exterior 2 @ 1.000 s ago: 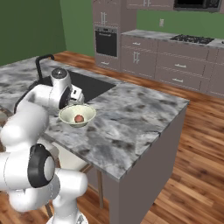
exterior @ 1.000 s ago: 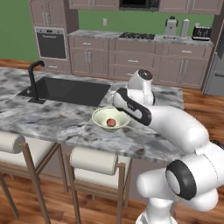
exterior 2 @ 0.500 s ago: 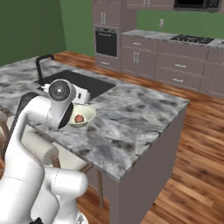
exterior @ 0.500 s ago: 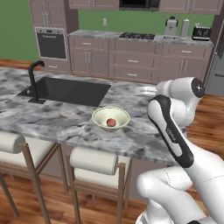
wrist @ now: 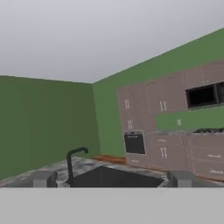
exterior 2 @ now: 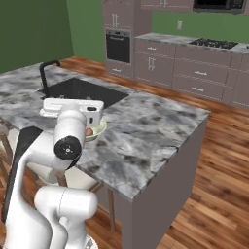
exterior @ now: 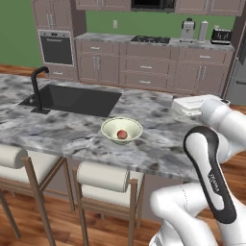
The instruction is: Retrieve the peach and mango from the fridge and place them into the bowl on the dining table.
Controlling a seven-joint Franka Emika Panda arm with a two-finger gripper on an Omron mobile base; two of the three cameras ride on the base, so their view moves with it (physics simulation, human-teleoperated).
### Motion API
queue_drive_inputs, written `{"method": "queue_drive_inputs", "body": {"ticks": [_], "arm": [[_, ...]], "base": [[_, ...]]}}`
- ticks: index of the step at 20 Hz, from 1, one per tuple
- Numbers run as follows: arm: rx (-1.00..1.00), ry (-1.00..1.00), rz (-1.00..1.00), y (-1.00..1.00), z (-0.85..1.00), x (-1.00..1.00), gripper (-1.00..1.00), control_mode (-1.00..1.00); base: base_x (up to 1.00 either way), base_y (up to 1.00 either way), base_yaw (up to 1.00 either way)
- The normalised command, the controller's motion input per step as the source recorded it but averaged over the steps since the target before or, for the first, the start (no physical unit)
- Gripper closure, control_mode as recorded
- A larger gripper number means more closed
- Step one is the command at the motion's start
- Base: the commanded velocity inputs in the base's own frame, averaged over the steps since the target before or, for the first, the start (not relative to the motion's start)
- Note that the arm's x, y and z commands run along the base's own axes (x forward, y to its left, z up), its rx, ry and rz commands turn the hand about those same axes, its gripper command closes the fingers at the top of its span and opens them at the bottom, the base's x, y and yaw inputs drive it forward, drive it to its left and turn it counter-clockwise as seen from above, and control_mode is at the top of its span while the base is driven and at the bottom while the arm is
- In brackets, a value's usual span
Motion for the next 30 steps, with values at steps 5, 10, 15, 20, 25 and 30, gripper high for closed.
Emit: {"method": "queue_drive_inputs", "body": {"ticks": [5, 10, 15, 20, 25, 30], "arm": [[-0.01, -0.06, -0.11, 0.0, 0.71, -0.45, -1.0, -1.0], [-0.02, 0.17, -0.1, 0.0, 0.62, -0.27, -1.0, -1.0], [-0.02, 0.06, -0.1, 0.0, 0.13, -0.11, -1.0, -1.0], [0.0, 0.0, -0.05, 0.0, 0.0, -0.08, -1.0, 1.0], [0.0, 0.0, 0.0, 0.0, 0.0, 0.0, -1.0, 1.0], [0.0, 0.0, 0.0, 0.0, 0.0, 0.0, -1.0, 1.0]], "base": [[0.0, 0.0, 0.0], [0.0, 0.0, 0.0], [0.0, 0.0, 0.0], [-0.02, 0.0, -0.01], [-0.36, -0.13, -0.14], [-0.4, -0.51, -0.29]]}}
